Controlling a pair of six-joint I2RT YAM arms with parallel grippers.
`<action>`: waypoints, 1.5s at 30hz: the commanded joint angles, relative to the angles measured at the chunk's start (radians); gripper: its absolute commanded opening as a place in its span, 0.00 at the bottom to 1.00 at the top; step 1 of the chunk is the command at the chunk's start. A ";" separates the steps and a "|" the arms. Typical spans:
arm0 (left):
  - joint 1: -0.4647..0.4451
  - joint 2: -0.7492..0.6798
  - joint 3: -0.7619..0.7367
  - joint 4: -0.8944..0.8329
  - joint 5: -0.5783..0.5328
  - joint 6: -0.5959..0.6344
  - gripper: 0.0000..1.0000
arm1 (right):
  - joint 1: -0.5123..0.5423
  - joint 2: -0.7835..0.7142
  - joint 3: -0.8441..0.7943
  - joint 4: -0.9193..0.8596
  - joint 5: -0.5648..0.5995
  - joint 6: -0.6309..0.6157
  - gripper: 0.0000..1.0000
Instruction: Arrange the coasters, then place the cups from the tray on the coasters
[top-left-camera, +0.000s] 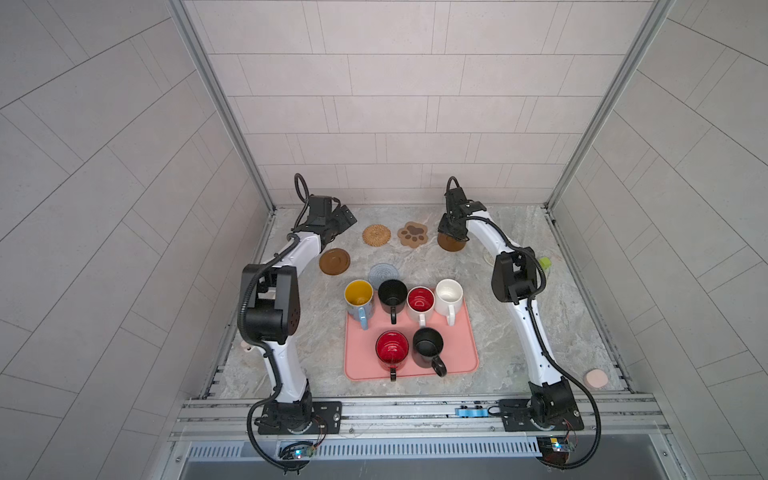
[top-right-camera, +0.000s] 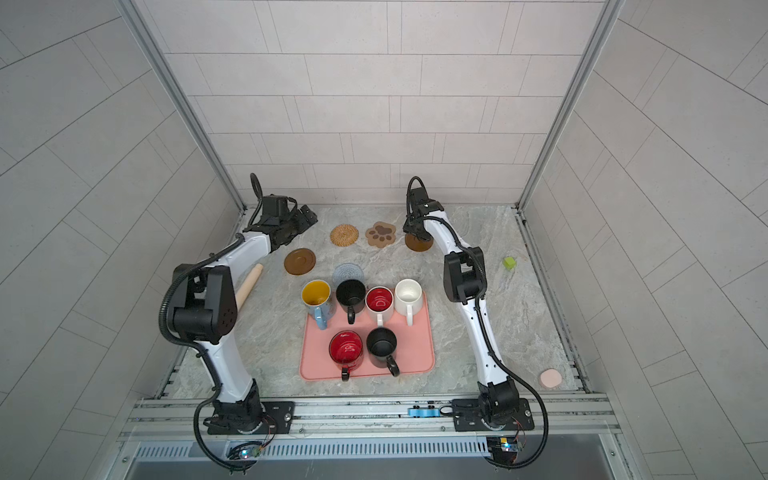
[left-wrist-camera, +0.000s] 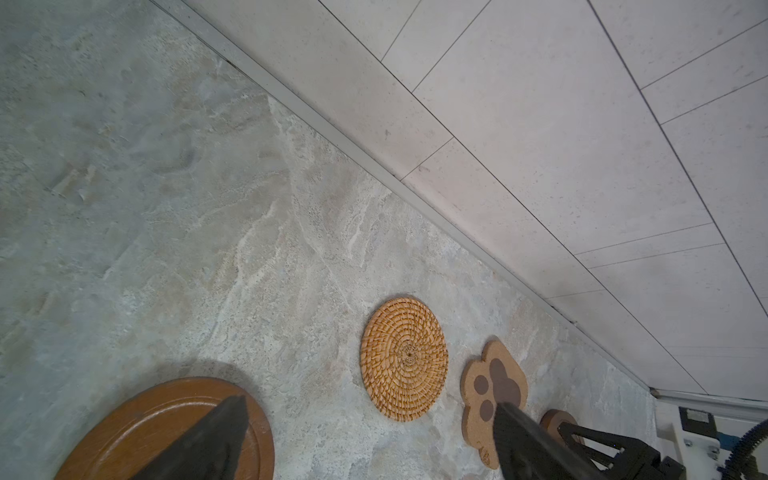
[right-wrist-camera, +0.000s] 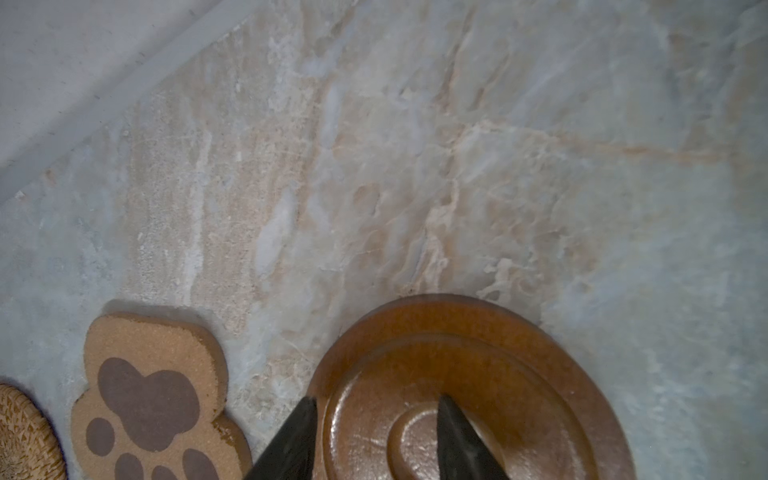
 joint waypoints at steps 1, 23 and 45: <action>0.001 -0.018 0.030 0.001 -0.004 0.007 1.00 | 0.008 0.108 -0.033 -0.002 -0.043 0.031 0.49; 0.001 -0.032 0.018 0.011 -0.008 0.008 1.00 | 0.001 0.088 -0.001 -0.018 -0.012 0.042 0.49; 0.000 -0.038 -0.011 0.029 -0.005 0.001 1.00 | -0.015 -0.118 -0.064 -0.047 -0.017 -0.062 0.50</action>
